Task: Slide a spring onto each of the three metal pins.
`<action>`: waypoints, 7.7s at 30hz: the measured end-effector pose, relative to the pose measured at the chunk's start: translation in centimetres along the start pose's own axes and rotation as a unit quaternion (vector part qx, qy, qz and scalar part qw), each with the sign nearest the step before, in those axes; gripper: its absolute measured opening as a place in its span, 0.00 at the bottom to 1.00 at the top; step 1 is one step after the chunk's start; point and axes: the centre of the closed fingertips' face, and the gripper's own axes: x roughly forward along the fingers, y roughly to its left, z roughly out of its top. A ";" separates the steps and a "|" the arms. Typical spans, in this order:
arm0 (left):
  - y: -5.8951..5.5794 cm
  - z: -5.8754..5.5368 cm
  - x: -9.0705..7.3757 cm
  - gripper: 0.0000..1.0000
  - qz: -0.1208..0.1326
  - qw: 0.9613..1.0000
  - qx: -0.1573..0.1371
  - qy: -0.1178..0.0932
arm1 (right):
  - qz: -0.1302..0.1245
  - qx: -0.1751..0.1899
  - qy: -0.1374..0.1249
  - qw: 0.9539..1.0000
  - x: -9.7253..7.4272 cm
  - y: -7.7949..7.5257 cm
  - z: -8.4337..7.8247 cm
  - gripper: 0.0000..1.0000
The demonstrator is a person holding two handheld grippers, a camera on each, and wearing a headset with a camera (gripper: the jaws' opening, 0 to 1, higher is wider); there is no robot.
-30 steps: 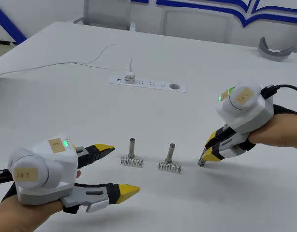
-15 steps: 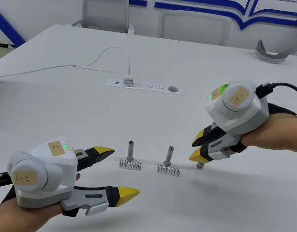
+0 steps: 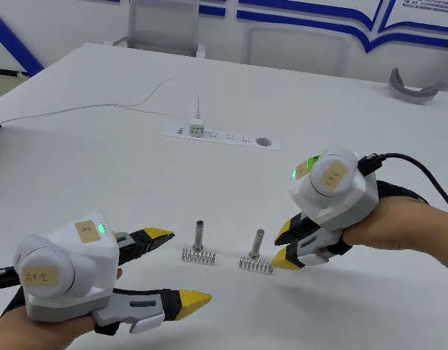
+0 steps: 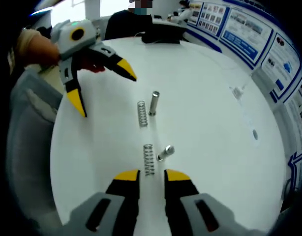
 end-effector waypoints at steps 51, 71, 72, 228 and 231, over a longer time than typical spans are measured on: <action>-1.8 -0.1 0.9 0.61 -0.024 1.000 0.008 0.003 | 0.044 0.004 0.034 0.998 1.7 1.9 -1.0 0.11; -4.3 0.7 2.3 0.50 -0.072 0.997 0.042 0.000 | 0.068 -0.079 0.014 0.994 -0.9 4.9 2.5 0.11; -4.5 0.8 2.3 0.49 -0.074 0.996 0.046 -0.001 | 0.070 -0.085 0.014 0.994 -1.0 5.1 2.6 0.11; 0.7 0.3 -0.2 0.58 0.009 1.000 0.000 -0.018 | 0.023 -0.062 0.040 0.997 -1.8 -1.6 4.2 0.12; 0.7 0.2 -0.2 0.58 0.009 1.000 0.000 -0.017 | 0.027 -0.058 0.042 0.997 -1.4 -1.7 4.0 0.12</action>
